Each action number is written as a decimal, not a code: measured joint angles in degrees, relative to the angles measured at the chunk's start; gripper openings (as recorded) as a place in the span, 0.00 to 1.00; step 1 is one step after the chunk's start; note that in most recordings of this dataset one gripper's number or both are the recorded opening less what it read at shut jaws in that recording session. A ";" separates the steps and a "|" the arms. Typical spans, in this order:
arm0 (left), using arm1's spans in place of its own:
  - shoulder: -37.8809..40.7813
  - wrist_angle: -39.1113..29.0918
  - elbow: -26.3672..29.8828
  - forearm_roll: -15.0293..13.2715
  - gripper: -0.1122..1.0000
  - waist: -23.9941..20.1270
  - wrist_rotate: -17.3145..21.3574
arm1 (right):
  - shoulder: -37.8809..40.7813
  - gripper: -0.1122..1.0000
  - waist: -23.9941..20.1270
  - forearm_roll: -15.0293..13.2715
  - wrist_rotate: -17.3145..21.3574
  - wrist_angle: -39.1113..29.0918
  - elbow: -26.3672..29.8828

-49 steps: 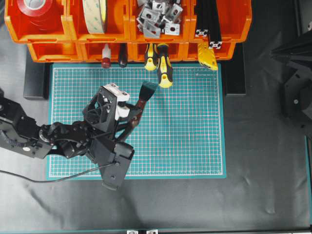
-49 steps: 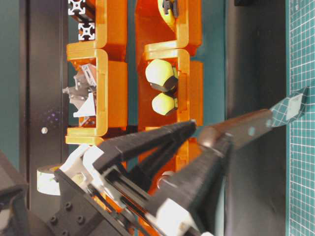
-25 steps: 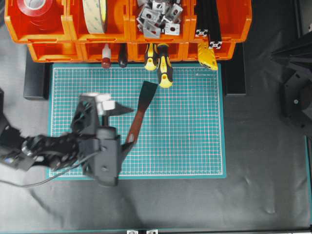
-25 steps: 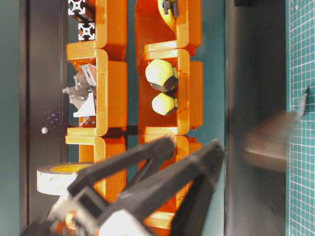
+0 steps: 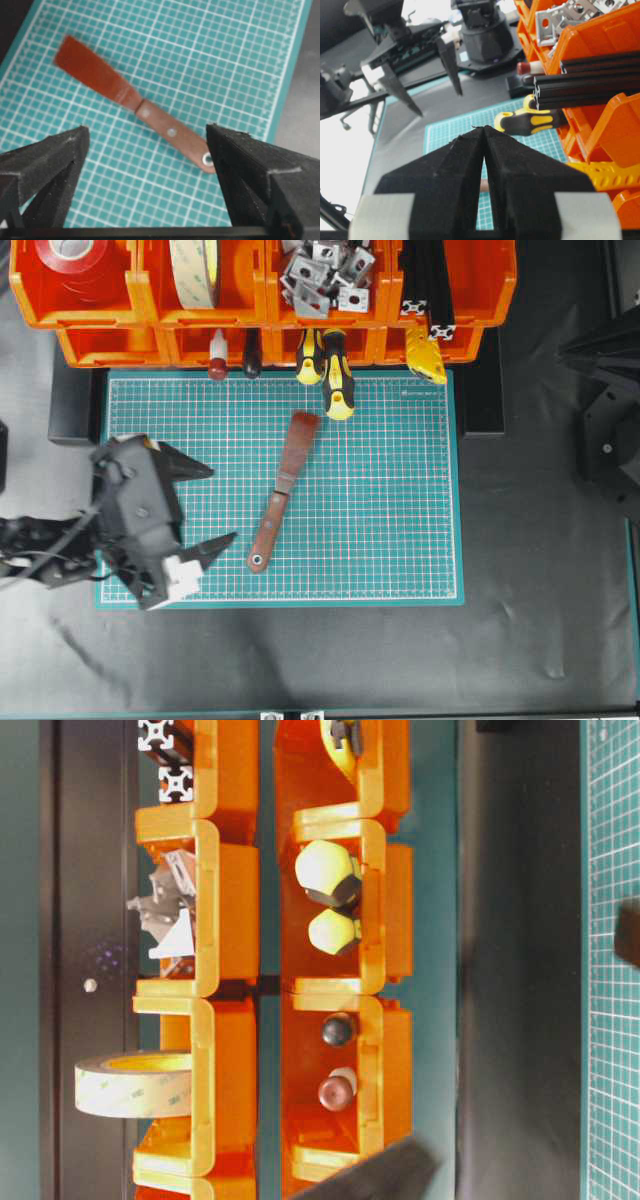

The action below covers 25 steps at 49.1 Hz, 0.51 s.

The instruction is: Pick scraper from container rack with left arm.

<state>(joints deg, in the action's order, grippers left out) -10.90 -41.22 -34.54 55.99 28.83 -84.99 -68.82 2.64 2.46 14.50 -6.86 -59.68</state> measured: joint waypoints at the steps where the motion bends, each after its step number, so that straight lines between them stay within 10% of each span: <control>1: -0.79 0.00 -0.44 0.00 0.92 0.18 -0.18 | -0.09 0.09 0.00 0.00 0.00 0.00 -0.09; 16: -20.74 1.14 -7.47 0.00 0.91 3.87 0.70 | -1.32 0.09 0.00 0.00 0.00 0.00 -0.09; 25: -35.16 2.46 -11.51 0.00 0.90 4.31 7.73 | -1.67 0.09 0.00 0.00 0.00 -0.97 -0.09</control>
<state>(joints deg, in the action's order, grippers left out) -46.05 -38.76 -46.05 55.99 33.13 -77.26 -70.49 2.64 2.46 14.50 -7.82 -59.77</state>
